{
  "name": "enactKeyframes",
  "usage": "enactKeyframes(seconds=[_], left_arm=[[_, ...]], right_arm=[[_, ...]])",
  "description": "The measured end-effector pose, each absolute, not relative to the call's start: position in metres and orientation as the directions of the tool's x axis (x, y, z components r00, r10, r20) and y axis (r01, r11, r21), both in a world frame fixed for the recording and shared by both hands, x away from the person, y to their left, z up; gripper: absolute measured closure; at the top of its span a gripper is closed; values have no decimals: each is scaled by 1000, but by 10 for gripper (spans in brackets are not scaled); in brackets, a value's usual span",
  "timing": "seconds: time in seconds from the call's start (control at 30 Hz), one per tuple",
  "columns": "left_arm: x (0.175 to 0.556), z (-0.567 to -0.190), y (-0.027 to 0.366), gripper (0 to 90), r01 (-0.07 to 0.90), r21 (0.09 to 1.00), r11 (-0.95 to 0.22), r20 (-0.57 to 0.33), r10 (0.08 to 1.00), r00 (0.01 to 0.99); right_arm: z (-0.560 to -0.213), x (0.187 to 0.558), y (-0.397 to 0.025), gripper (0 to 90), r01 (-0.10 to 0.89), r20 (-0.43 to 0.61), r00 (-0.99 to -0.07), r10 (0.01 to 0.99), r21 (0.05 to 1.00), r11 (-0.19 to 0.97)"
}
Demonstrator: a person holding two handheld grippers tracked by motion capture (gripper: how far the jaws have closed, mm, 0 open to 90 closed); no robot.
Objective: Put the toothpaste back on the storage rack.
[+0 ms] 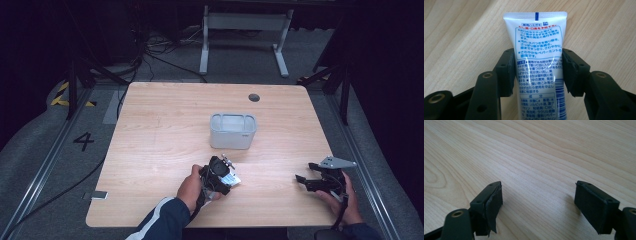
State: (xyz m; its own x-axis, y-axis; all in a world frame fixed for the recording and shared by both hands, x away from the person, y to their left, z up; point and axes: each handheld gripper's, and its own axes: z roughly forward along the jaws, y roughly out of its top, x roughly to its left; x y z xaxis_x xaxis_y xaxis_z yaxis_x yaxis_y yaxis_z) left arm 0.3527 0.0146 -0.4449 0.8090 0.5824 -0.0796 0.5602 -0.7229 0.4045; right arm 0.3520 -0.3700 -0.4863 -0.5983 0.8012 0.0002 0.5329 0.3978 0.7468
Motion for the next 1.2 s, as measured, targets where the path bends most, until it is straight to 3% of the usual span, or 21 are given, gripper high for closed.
enactKeyframes(seconds=[0.53,1.2], left_arm=[[343,-412,33,615,459,535,-709,-20,533,846],[330,-403,55,651,358,698,-620,9,508,861]], right_arm=[[-486,352,-370,232,533,1,-598,801,747,398],[-486,352,-370,232,533,1,-598,801,747,398]])
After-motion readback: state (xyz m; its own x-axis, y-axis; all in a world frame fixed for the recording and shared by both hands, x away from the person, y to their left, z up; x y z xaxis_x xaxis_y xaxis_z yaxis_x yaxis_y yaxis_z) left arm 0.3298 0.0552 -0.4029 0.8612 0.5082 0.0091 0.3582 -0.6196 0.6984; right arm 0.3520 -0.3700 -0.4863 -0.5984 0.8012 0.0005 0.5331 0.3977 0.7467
